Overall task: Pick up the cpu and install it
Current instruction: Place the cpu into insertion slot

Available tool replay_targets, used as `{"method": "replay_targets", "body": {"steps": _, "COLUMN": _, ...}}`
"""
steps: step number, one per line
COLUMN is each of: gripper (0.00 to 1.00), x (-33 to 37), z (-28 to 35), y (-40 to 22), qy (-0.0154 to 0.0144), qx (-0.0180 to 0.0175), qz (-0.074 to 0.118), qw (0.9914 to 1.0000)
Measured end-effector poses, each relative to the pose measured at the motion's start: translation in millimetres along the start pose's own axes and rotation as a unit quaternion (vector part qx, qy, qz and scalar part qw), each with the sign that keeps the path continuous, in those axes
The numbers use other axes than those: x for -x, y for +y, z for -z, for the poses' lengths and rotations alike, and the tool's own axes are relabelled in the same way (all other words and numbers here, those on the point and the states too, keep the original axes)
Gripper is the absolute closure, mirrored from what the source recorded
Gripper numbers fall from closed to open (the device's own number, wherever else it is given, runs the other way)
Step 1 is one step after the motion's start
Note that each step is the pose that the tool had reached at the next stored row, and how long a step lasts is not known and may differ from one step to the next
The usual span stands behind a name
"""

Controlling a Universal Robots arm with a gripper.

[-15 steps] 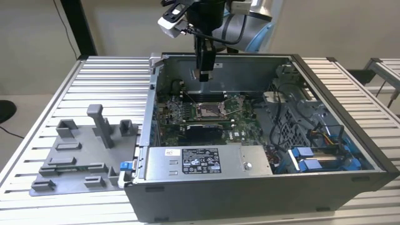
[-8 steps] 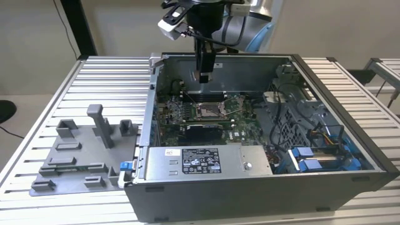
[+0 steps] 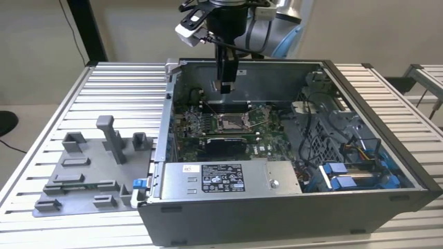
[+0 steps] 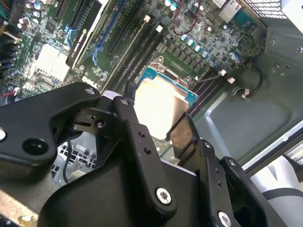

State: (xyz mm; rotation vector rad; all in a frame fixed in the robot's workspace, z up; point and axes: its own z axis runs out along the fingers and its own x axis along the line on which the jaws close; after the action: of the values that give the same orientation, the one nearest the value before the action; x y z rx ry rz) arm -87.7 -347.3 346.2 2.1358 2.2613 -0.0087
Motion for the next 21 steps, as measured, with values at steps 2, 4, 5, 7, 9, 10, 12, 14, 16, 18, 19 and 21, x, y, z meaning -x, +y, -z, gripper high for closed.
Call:
{"method": "replay_targets", "body": {"steps": 2, "gripper": 1.00, "x": -0.3, "z": -1.3, "y": 0.0, "qy": -0.0003, "qx": 0.0000, "qz": 0.000, "qw": 1.00000}}
{"method": "replay_targets", "body": {"steps": 4, "gripper": 1.00, "x": -0.6, "z": -2.5, "y": 0.0, "qy": -0.0005, "qx": 0.0000, "qz": -0.001, "qw": 1.00000}}
{"method": "replay_targets", "body": {"steps": 5, "gripper": 1.00, "x": -0.8, "z": -3.2, "y": 0.0, "qy": -0.0006, "qx": 0.0000, "qz": -0.001, "qw": 1.00000}}
{"method": "replay_targets", "body": {"steps": 7, "gripper": 1.00, "x": -1.0, "z": -4.4, "y": 0.0, "qy": -0.0007, "qx": 0.0000, "qz": -0.002, "qw": 1.00000}}
{"method": "replay_targets", "body": {"steps": 9, "gripper": 1.00, "x": -1.3, "z": -5.6, "y": 0.0, "qy": -0.0007, "qx": 0.0000, "qz": -0.002, "qw": 1.00000}}
{"method": "replay_targets", "body": {"steps": 10, "gripper": 1.00, "x": -1.3, "z": -6.2, "y": 0.0, "qy": -0.0007, "qx": 0.0000, "qz": -0.002, "qw": 1.00000}}
{"method": "replay_targets", "body": {"steps": 12, "gripper": 1.00, "x": -1.5, "z": -7.5, "y": 0.0, "qy": -0.0008, "qx": 0.0000, "qz": -0.002, "qw": 1.00000}}
{"method": "replay_targets", "body": {"steps": 14, "gripper": 1.00, "x": -1.7, "z": -8.7, "y": -0.1, "qy": -0.0008, "qx": 0.0000, "qz": -0.003, "qw": 1.00000}}
{"method": "replay_targets", "body": {"steps": 16, "gripper": 1.00, "x": -1.8, "z": -10.0, "y": -0.1, "qy": -0.0009, "qx": 0.0000, "qz": -0.003, "qw": 0.99999}}
{"method": "replay_targets", "body": {"steps": 18, "gripper": 1.00, "x": -2.0, "z": -11.2, "y": -0.1, "qy": -0.0010, "qx": -0.0001, "qz": -0.003, "qw": 0.99999}}
{"method": "replay_targets", "body": {"steps": 19, "gripper": 1.00, "x": -2.2, "z": -11.9, "y": -0.1, "qy": -0.0010, "qx": 0.0000, "qz": -0.004, "qw": 0.99999}}
{"method": "replay_targets", "body": {"steps": 21, "gripper": 1.00, "x": -2.4, "z": -13.1, "y": -0.1, "qy": -0.0010, "qx": 0.0000, "qz": -0.004, "qw": 0.99999}}
